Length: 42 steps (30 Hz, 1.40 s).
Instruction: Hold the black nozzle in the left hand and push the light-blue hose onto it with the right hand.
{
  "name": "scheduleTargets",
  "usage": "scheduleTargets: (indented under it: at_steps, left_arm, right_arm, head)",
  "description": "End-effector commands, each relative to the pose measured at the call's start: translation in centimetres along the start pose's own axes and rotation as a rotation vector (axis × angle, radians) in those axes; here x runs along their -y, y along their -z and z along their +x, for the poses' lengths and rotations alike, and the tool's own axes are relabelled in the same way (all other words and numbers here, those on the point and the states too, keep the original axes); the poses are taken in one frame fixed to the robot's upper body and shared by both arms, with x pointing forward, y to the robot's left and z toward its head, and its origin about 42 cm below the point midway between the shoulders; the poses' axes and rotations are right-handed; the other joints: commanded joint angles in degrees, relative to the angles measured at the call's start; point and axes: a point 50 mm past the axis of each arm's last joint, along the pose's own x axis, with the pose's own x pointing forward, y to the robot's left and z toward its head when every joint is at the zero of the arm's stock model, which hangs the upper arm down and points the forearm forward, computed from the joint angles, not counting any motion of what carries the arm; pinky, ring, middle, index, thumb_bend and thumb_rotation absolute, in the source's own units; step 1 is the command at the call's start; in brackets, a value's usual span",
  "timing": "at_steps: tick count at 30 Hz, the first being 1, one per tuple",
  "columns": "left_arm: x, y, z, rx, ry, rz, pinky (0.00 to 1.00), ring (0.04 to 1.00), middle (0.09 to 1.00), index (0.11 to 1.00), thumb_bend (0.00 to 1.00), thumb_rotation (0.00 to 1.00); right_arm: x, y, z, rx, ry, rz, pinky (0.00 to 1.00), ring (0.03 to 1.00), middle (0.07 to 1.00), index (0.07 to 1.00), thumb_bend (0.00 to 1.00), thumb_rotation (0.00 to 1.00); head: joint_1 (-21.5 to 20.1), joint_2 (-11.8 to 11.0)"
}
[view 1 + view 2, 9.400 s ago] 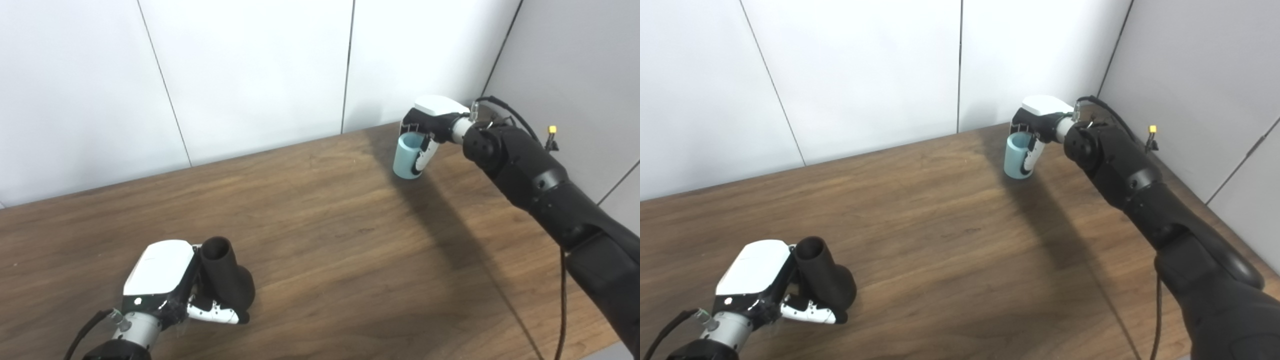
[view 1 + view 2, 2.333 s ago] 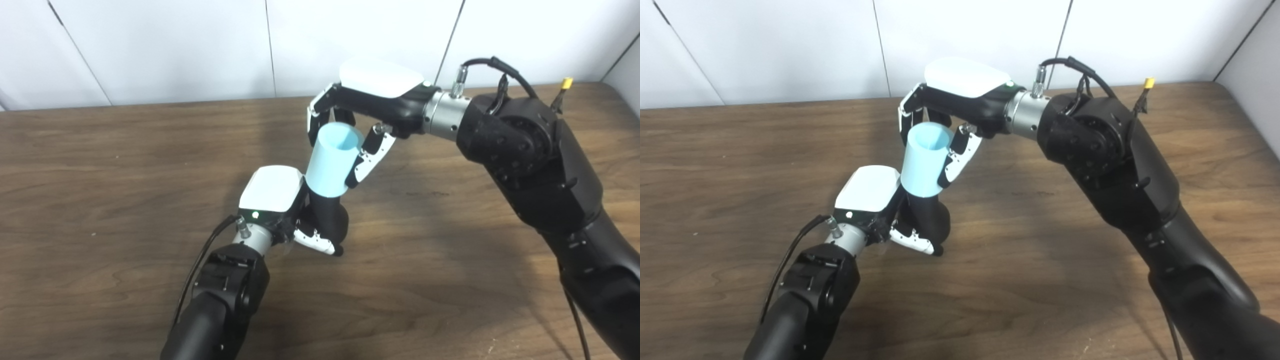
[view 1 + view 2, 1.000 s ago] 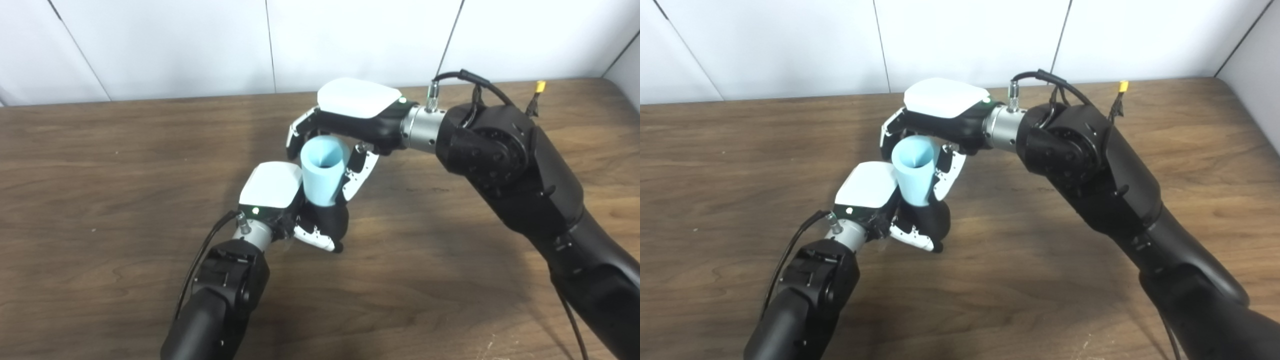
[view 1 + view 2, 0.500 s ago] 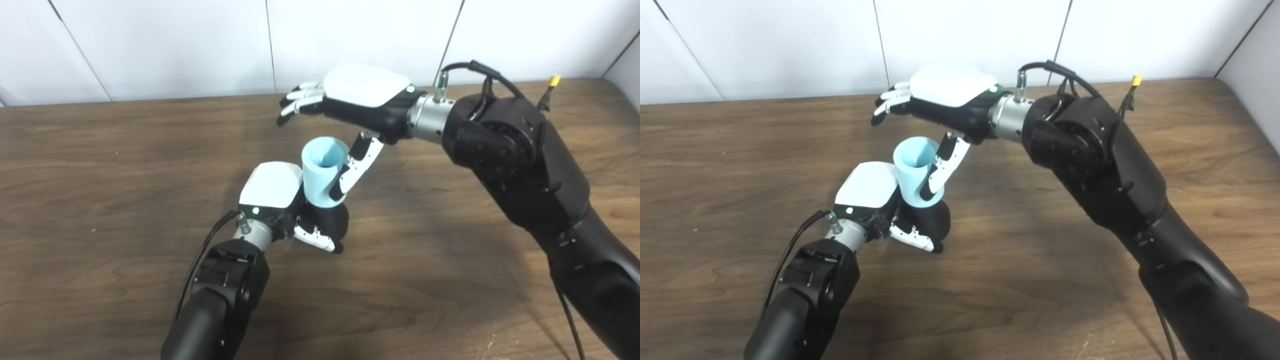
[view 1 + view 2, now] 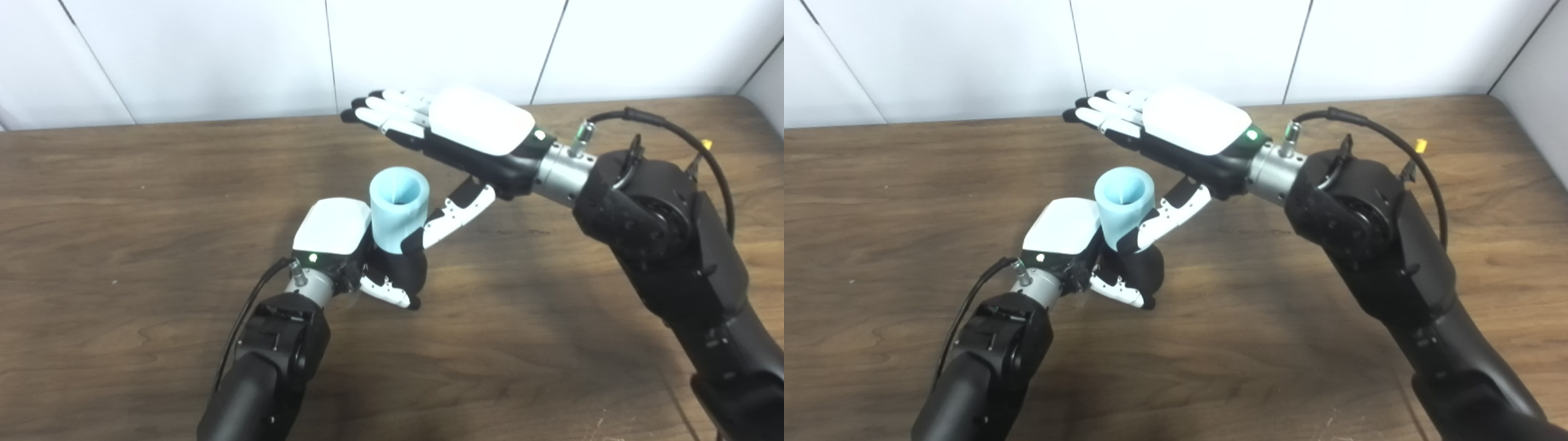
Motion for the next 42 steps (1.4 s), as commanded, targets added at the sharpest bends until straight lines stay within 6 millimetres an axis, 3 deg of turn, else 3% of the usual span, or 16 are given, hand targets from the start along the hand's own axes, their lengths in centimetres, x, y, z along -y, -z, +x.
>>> scheduleTargets:
  at_steps: [1, 12, 31, 36, 42]
  left_arm:
    - [0.0, -0.6, 0.0, 0.022, 0.017, -0.010, 0.41, 0.502, 0.515, 0.475, 0.52, 0.00]
    - [0.0, -0.6, 0.0, 0.018, 0.010, 0.007, 0.41, 0.508, 0.524, 0.469, 0.52, 0.00]
    - [-0.1, -0.6, -0.3, 0.025, 0.000, -0.037, 0.44, 0.515, 0.524, 0.468, 0.52, 0.00]
    - [0.0, -0.7, -0.2, 0.020, -0.004, -0.019, 0.43, 0.513, 0.518, 0.472, 0.52, 0.00]
    - [-0.1, -0.7, -0.1, 0.009, 0.008, -0.001, 0.44, 0.534, 0.538, 0.459, 0.52, 0.00]
  right_arm:
    - [1.4, -0.5, -0.9, 0.044, 0.079, -0.045, 0.99, 1.000, 1.000, 1.000, 0.68, 0.88]
    - [-2.3, -2.0, -2.8, 0.104, 0.097, -0.040, 1.00, 1.000, 1.000, 1.000, 0.62, 0.99]
    - [-3.1, -2.9, -1.5, 0.173, 0.053, -0.072, 1.00, 0.984, 0.974, 0.961, 0.62, 1.00]
    - [-2.9, -2.5, -1.7, 0.129, -0.004, -0.079, 0.98, 0.952, 0.943, 0.906, 0.63, 1.00]
    - [-3.2, -1.5, -1.9, 0.038, -0.098, -0.023, 0.97, 0.949, 0.937, 0.906, 0.66, 1.00]
  head:
    - [-0.04, 0.01]
    - [0.02, 0.00]
    - [0.00, 0.09]
    - [-0.09, 0.11]
    - [-0.09, 0.34]
